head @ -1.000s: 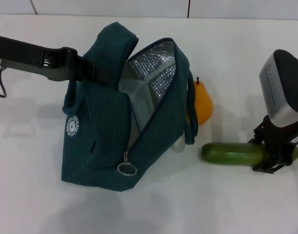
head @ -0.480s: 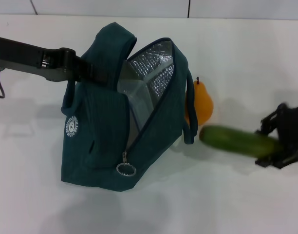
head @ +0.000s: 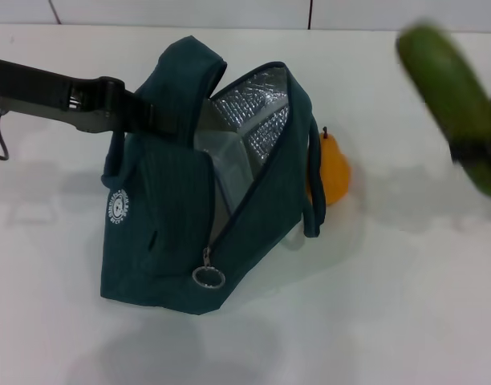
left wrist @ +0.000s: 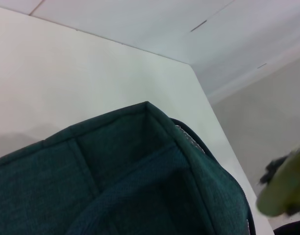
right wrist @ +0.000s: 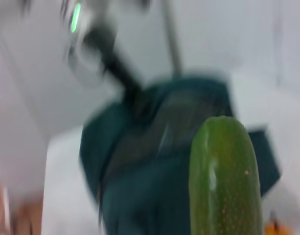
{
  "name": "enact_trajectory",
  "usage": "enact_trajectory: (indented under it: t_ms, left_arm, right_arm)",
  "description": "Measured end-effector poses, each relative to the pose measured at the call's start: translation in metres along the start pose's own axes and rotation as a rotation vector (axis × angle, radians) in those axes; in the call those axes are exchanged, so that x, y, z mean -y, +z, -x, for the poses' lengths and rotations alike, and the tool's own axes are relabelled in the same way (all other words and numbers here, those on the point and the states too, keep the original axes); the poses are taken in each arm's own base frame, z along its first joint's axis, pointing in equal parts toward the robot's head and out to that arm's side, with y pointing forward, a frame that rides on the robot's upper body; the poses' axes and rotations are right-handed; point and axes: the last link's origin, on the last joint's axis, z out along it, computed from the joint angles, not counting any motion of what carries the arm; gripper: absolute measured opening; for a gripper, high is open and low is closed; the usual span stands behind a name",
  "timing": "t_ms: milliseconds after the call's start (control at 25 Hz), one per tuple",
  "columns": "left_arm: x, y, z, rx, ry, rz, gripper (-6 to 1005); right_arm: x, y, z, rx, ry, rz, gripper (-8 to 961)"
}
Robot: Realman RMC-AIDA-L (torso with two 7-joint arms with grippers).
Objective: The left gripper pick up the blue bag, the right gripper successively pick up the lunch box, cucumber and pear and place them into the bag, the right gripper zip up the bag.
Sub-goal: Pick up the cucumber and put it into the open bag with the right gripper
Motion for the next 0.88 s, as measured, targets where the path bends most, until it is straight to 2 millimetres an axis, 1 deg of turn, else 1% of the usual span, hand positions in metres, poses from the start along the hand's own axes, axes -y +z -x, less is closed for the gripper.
enact_trajectory:
  t_ms: [40, 120, 200, 280, 320, 360, 480, 640, 760, 880]
  left_arm:
    - [0.0, 0.001, 0.0, 0.001, 0.0, 0.001, 40]
    - [-0.001, 0.001, 0.0, 0.003, 0.001, 0.003, 40]
    - [-0.001, 0.002, 0.0, 0.003, 0.0, 0.004, 40]
    - [-0.001, 0.002, 0.0, 0.004, 0.0, 0.005, 40]
    - [-0.001, 0.002, 0.0, 0.004, 0.0, 0.006, 39]
    - [-0.001, 0.003, 0.0, 0.004, 0.001, 0.006, 39]
    - [-0.002, 0.004, -0.001, 0.005, 0.003, 0.009, 39]
    - [-0.003, 0.005, -0.001, 0.006, 0.006, 0.012, 39]
    - [-0.003, 0.005, -0.001, 0.005, 0.009, 0.013, 39]
    - [-0.003, 0.005, -0.002, 0.007, 0.011, 0.013, 39]
  right_arm:
    - [0.004, 0.002, 0.002, 0.125, 0.071, 0.042, 576]
    - [0.006, 0.005, 0.003, 0.182, 0.104, 0.074, 578]
    - [0.007, 0.013, 0.007, 0.266, 0.141, 0.119, 580]
    - [0.007, 0.024, 0.012, 0.334, 0.161, 0.149, 582]
    - [0.005, 0.037, 0.016, 0.383, 0.169, 0.166, 583]
    - [0.005, 0.037, 0.016, 0.383, 0.169, 0.166, 584]
    - [0.005, 0.057, 0.023, 0.437, 0.161, 0.162, 587]
    - [0.008, 0.091, 0.032, 0.483, 0.161, 0.18, 590]
    - [0.009, 0.11, 0.039, 0.495, 0.14, 0.162, 593]
    - [0.006, 0.127, 0.047, 0.499, 0.117, 0.164, 596]
